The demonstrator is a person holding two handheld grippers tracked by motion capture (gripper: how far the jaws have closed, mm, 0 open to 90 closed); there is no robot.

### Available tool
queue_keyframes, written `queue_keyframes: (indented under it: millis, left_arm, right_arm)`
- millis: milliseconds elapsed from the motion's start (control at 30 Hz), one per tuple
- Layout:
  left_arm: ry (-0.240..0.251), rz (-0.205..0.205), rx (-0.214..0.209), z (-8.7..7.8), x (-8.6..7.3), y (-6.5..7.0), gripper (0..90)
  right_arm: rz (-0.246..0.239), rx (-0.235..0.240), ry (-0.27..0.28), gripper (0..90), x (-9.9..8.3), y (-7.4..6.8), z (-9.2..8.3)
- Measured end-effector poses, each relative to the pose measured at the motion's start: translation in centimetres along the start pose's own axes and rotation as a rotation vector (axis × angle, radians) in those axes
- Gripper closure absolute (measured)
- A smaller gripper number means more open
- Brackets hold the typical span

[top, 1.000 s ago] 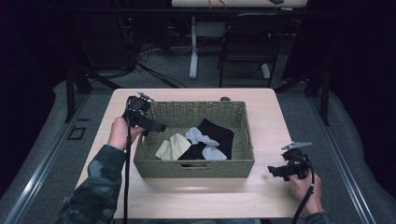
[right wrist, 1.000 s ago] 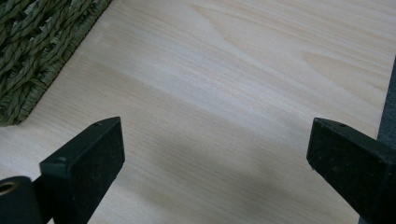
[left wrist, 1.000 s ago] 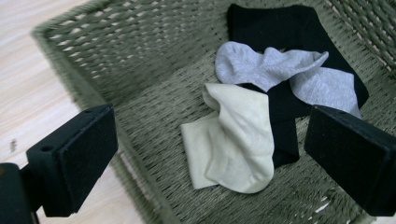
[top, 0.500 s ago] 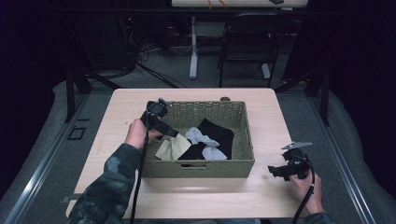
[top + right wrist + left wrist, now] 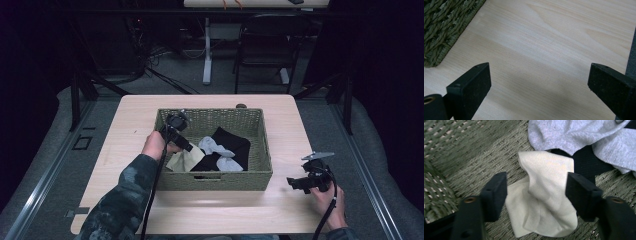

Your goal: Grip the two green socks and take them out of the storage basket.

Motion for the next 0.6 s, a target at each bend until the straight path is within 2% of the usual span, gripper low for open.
queue_keyframes:
  millis: [233, 367, 500, 600]
  left_arm:
    - [-0.025, -0.018, 0.0, 0.8, -0.2, -0.3, 51.2]
    - [-0.039, -0.034, -0.011, 1.2, -0.4, -0.5, 55.3]
    - [-0.069, -0.03, -0.046, 1.6, -0.8, -0.4, 67.3]
    - [-0.063, -0.025, -0.062, 1.5, -0.9, -0.2, 77.7]
  right_arm:
    - [0.001, -0.006, 0.003, 4.0, 0.0, 0.1, 0.0]
    - [0.001, -0.006, 0.002, 4.0, 0.0, 0.1, 0.0]
    - [-0.002, -0.003, 0.001, 4.0, 0.0, 0.1, -0.1]
    - [0.001, 0.0, 0.001, 4.0, 0.0, 0.1, -0.1]
Point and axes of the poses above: each handheld gripper's, and its own axes: z roughly forward along the jaws, x roughly out of its top, y roughly to its right, the point moved 8 cm from there along z, roughly forward along the jaws, and after that the axes turned 6 degrees about y, right-handed, at the moved point
